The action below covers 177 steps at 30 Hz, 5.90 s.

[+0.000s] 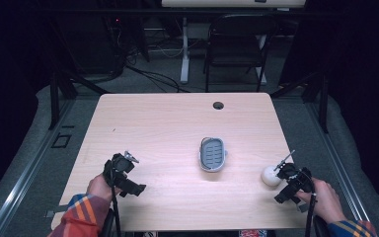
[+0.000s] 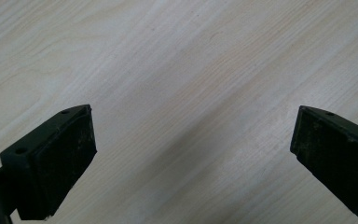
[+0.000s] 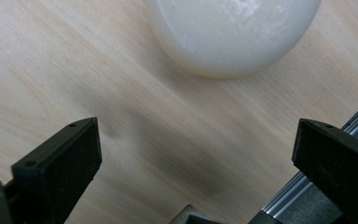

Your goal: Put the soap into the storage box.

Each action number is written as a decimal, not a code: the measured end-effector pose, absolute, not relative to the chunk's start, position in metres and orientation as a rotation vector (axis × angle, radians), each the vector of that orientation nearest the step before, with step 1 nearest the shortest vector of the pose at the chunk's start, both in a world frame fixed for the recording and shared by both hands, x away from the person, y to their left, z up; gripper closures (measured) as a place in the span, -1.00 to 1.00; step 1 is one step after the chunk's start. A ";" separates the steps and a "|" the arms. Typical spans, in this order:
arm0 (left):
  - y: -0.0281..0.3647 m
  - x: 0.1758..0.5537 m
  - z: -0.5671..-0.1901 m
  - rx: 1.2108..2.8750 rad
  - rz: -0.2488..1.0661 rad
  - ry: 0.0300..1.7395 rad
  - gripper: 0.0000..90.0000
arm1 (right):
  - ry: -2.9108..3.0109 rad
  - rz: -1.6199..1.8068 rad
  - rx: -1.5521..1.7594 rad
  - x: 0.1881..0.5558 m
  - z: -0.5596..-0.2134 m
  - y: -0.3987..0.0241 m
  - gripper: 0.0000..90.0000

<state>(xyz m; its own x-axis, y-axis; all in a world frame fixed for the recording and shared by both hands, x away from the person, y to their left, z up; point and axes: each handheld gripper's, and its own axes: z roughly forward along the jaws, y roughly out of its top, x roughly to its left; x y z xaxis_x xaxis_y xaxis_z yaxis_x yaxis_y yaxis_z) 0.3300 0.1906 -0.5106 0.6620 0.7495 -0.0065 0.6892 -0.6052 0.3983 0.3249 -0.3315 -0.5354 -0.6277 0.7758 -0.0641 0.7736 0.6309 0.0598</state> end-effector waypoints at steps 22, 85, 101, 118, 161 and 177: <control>0.190 0.331 -0.511 2.527 0.223 1.132 -1.00 | 2.748 0.163 1.374 0.334 -0.529 -0.330 -1.00; 0.190 0.331 -0.512 2.528 0.225 1.138 -1.00 | 2.829 0.169 1.245 0.380 -0.536 -0.306 -0.64; 0.190 0.331 -0.512 2.528 0.227 1.139 -1.00 | 2.811 0.144 1.253 0.380 -0.538 -0.305 -0.52; 0.190 0.332 -0.512 2.526 0.227 1.139 -1.00 | 2.818 0.098 1.237 0.384 -0.537 -0.303 -0.47; 0.190 0.332 -0.512 2.535 0.224 1.137 -1.00 | 2.848 0.104 1.060 0.393 -0.522 -0.258 -0.47; 0.190 0.332 -0.512 2.536 0.224 1.138 -1.00 | 2.875 0.121 0.989 0.397 -0.516 -0.239 -0.46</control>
<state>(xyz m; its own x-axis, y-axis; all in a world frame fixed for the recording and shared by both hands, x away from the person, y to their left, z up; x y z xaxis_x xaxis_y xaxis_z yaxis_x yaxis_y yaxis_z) 0.3320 0.1897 -0.5122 0.6648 0.7470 0.0002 0.6915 -0.6155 0.3783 0.3970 -0.2388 -0.5163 -0.7842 0.6168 -0.0674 0.6090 0.7860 0.1068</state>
